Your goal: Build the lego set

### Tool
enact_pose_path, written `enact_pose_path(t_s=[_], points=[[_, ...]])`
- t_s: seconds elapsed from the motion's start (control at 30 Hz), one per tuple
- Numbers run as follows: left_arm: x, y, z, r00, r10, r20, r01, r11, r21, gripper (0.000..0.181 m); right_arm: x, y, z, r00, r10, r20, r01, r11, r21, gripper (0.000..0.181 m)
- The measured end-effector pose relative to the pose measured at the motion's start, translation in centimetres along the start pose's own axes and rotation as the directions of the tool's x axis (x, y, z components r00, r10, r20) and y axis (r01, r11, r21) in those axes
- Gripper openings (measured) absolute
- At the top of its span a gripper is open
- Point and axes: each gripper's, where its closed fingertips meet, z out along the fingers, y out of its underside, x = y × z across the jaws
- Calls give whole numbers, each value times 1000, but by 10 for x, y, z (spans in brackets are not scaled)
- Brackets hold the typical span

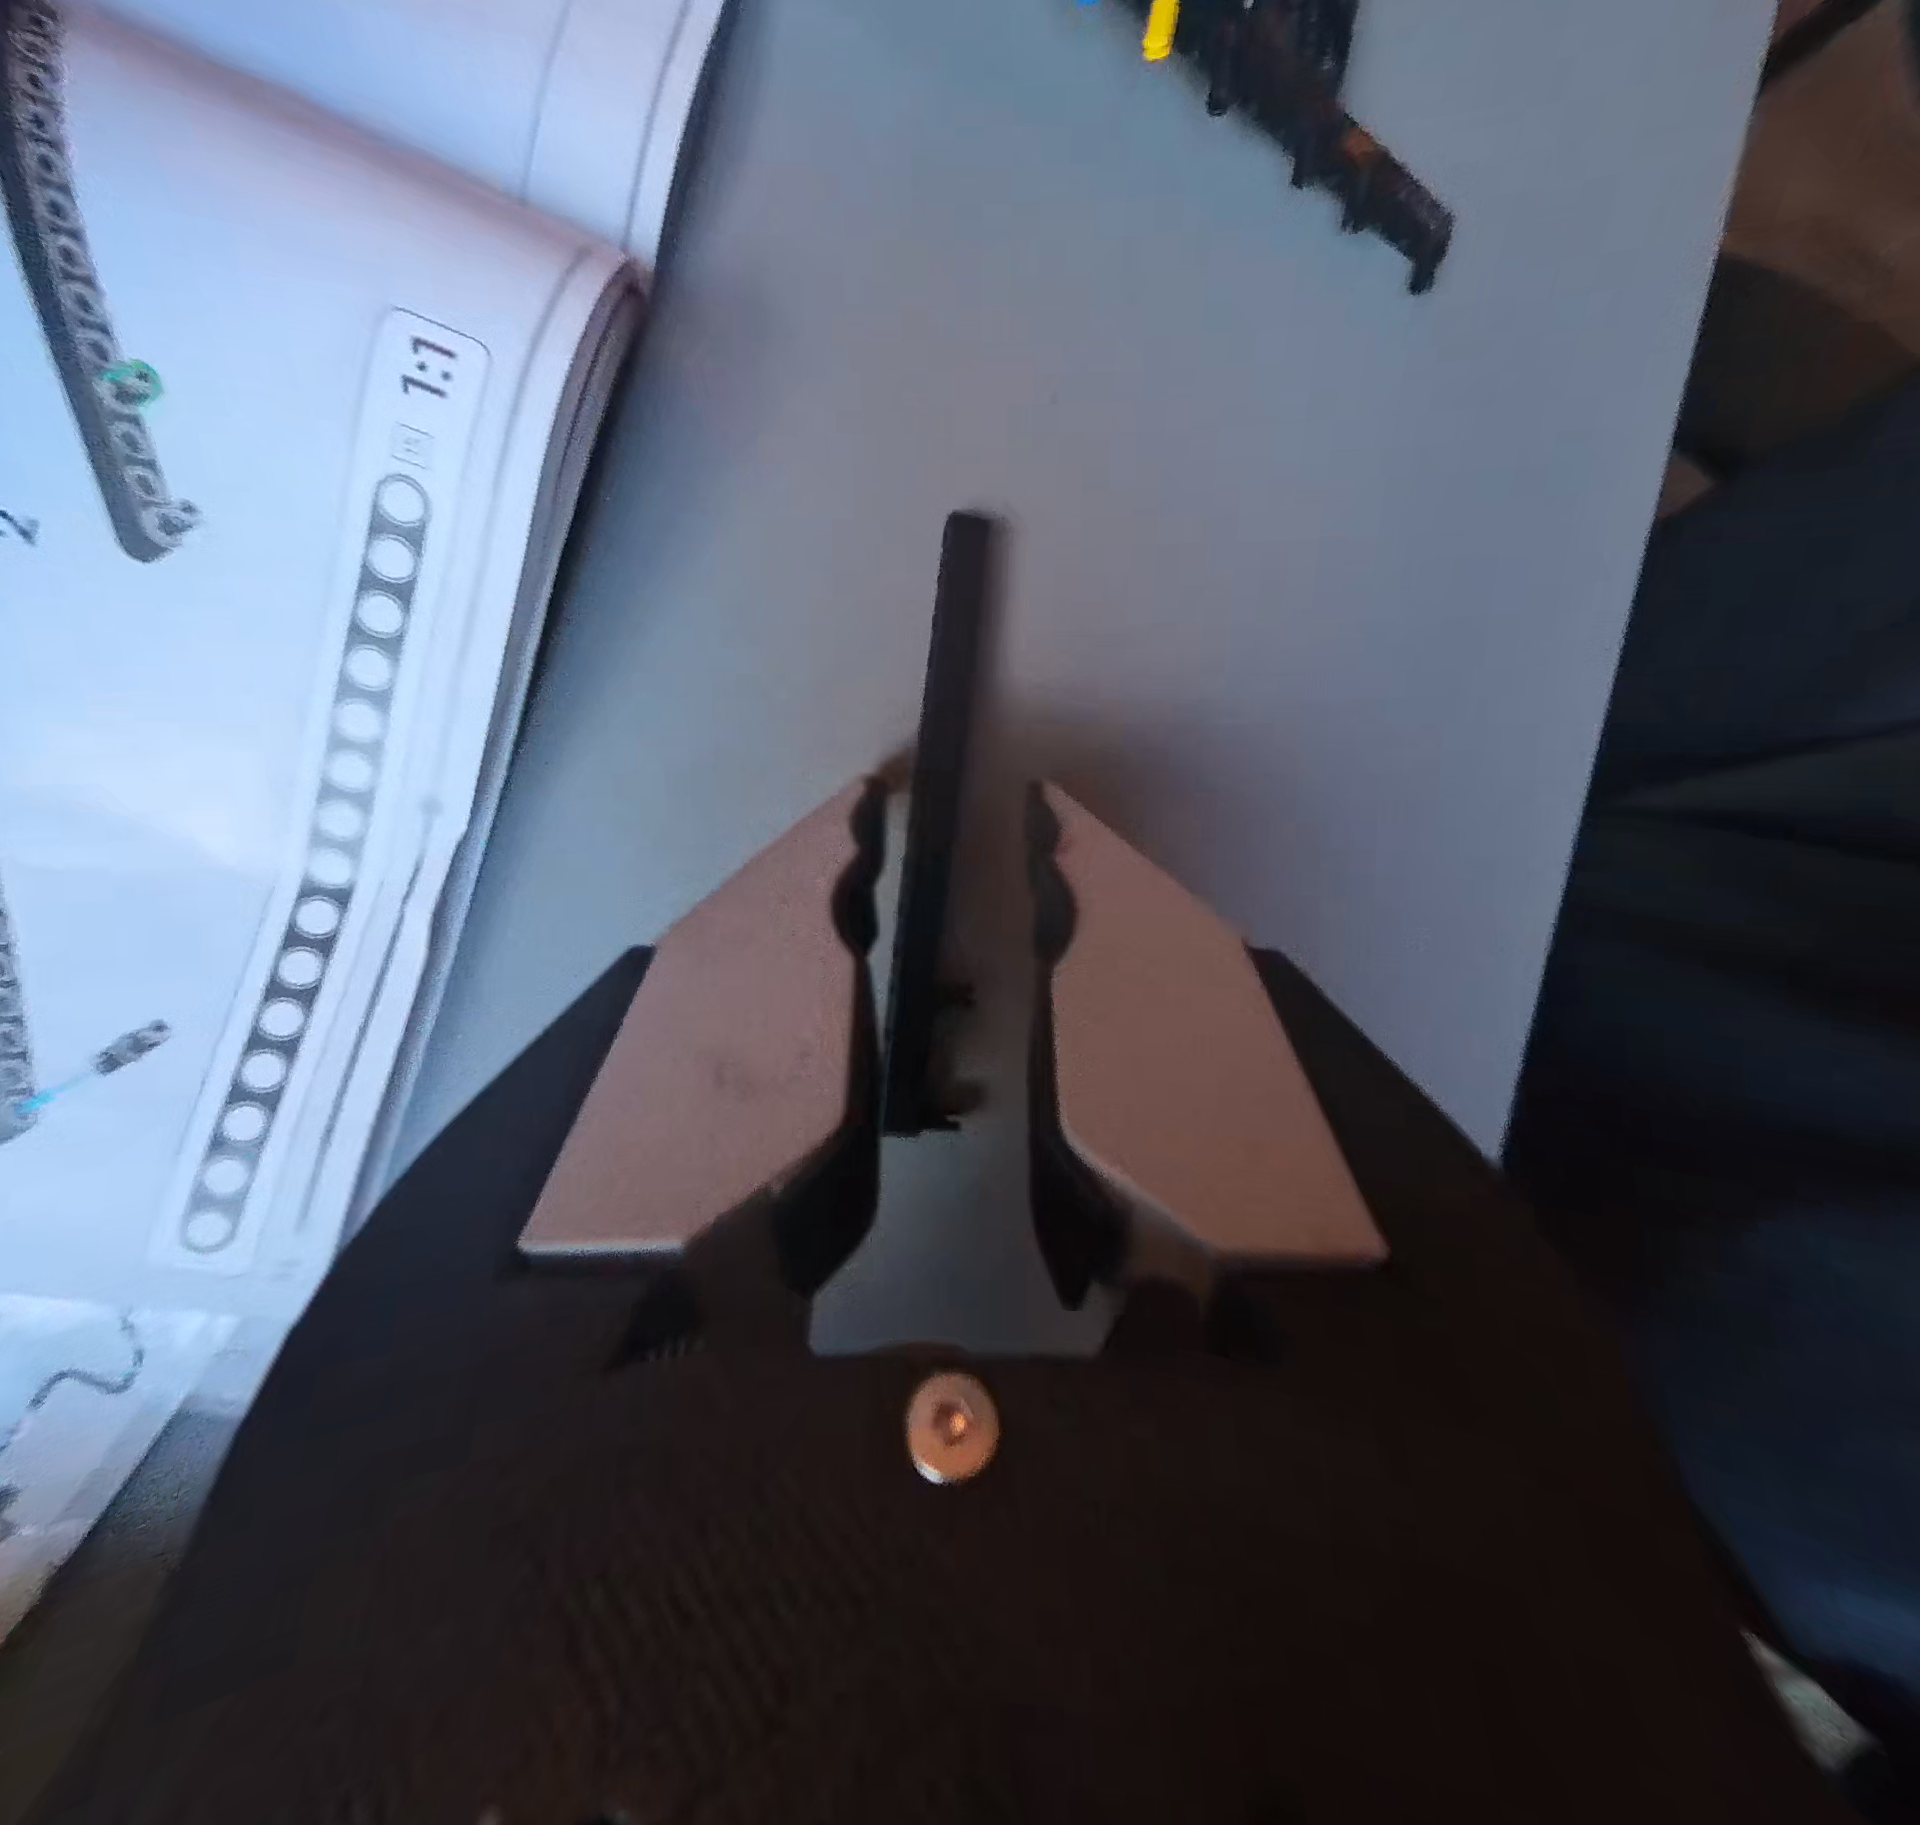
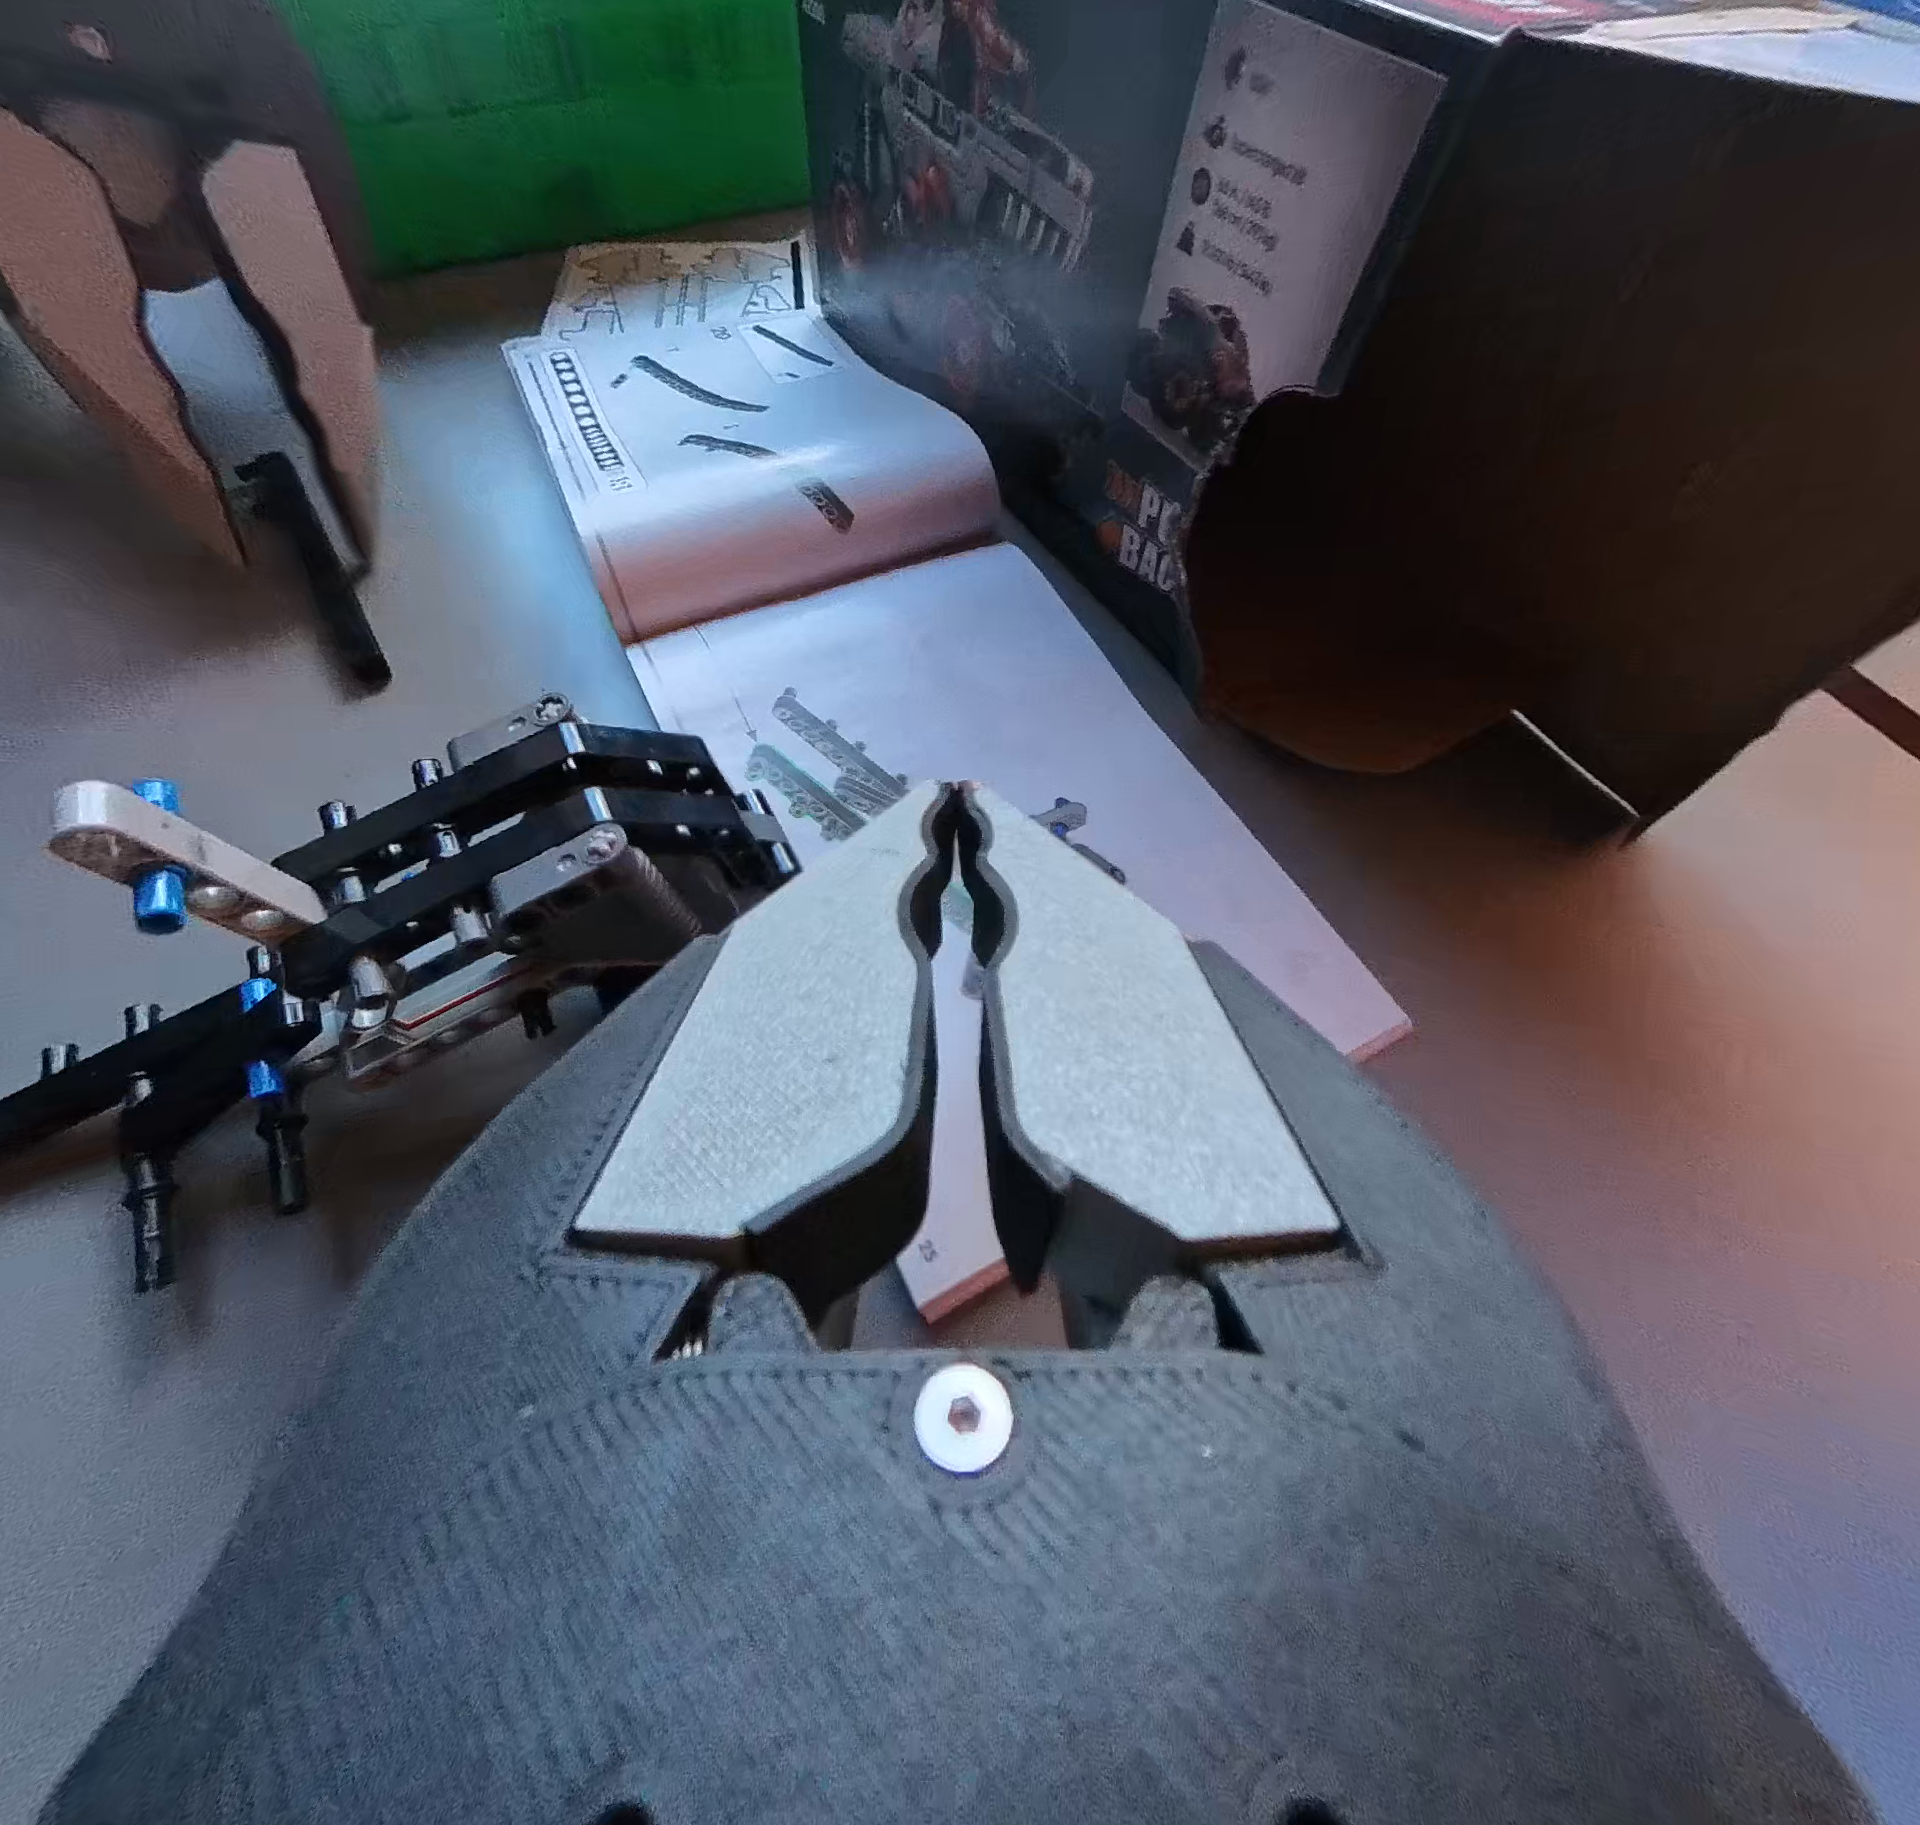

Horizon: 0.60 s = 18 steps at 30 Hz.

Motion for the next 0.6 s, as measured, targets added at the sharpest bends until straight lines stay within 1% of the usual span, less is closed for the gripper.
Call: enact_pose_path(t_s=[0.03, 0.07, 0.17, 0.2, 0.33, 0.43, 0.5, 0.6], points=[[1, 2, 0, 1000, -18, -26, 18, 1000, -7, 19, 2, 0, -1, 1000, -4, -11, 4, 1000, 1, 0], [0, 5, 0, 999, -33, -37, 33, 999, -14, 10, 5, 0, -3, 1000, -8, -26, 8, 1000, 4, 0], [6, 3, 3, 994, -43, -102, 43, 999, -2, 9, 10, -2, -9, 998, 0, -58, 1, 1000, 18, 0], [6, 1, 4, 994, -42, -101, 42, 999, 3, 6, 11, -4, -12, 998, 6, -68, -4, 1000, 31, 0], [6, -9, 5, 998, -11, -55, 14, 999, 47, 6, 7, -14, -27, 996, 23, -82, -17, 996, 82, 0], [20, -31, -5, 994, -2, -111, 23, 982, 187, 6, 3, -21, -40, 994, 4, -105, 7, 994, 109, 0], [32, -47, -14, 986, 22, -166, 29, 954, 299, 6, -1, -28, -48, 994, -12, -108, 26, 990, 135, 0], [49, -67, -23, 959, 31, -283, 96, 902, 422, 6, -22, -38, -57, 999, -40, -30, 44, 983, 176, 0]])
